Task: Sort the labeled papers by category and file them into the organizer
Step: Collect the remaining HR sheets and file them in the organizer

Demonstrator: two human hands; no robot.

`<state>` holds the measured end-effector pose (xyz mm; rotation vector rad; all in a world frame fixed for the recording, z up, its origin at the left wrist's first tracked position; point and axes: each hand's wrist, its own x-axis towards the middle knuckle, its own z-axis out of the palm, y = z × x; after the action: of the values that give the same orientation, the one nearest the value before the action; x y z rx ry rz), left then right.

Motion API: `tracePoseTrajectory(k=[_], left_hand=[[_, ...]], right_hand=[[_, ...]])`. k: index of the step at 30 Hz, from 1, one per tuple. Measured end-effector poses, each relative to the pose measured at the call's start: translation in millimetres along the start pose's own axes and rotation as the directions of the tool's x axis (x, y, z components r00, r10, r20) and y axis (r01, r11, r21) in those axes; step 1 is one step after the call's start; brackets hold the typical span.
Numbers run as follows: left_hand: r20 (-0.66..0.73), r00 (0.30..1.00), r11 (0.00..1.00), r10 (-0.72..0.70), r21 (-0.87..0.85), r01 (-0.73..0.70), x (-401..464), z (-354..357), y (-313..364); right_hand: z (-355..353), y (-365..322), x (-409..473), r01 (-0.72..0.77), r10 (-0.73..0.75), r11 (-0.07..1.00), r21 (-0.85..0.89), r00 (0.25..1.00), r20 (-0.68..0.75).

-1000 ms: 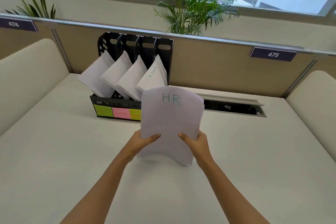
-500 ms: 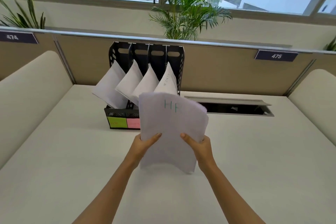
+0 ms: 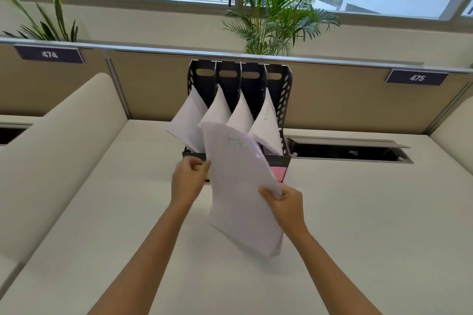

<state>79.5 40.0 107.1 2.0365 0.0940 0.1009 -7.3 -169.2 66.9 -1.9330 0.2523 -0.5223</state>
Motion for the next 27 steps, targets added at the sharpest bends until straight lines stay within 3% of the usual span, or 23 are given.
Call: tracePoseTrajectory(k=[2, 5, 7, 11, 14, 18, 21, 24, 27], left_hand=[[0.09, 0.988, 0.986, -0.127, -0.097, 0.135, 9, -30, 29], [0.404, 0.847, 0.91, -0.345, -0.075, 0.407, 19, -69, 61], [0.408, 0.838, 0.922, -0.361, 0.024, 0.386, 23, -90, 65], [0.277, 0.912, 0.906, -0.303, 0.379, 0.186, 37, -125, 57], [0.27, 0.908, 0.874, -0.32, 0.454, 0.173, 54, -152, 55], [0.269, 0.912, 0.863, -0.31, 0.483, 0.151, 75, -181, 60], [0.268, 0.924, 0.837, -0.274, 0.54, 0.092, 91, -190, 68], [0.293, 0.926, 0.814, -0.237, 0.58, 0.024, 105, -191, 79], [0.324, 0.925, 0.782, -0.199, 0.621, -0.05, 119, -189, 93]], right_hand=[[23, -8, -6, 0.215, -0.221, 0.97, -0.116, 0.974, -0.043], [54, -19, -17, 0.451, -0.47, 0.855, -0.255, 0.883, -0.013], [74, -25, -25, 0.508, -0.516, 0.809, -0.296, 0.855, 0.057], [106, -40, -28, 0.666, -0.611, 0.707, -0.238, 0.744, 0.269], [122, -55, -20, 0.724, -0.64, 0.679, -0.122, 0.665, 0.386], [160, -89, 18, 0.583, -0.552, 0.807, -0.097, 0.802, 0.228], [194, -108, 57, 0.508, -0.505, 0.802, -0.314, 0.858, 0.097], [219, -109, 86, 0.417, -0.375, 0.719, -0.555, 0.906, 0.195], [236, -105, 100, 0.353, -0.255, 0.666, -0.657, 0.935, 0.245]])
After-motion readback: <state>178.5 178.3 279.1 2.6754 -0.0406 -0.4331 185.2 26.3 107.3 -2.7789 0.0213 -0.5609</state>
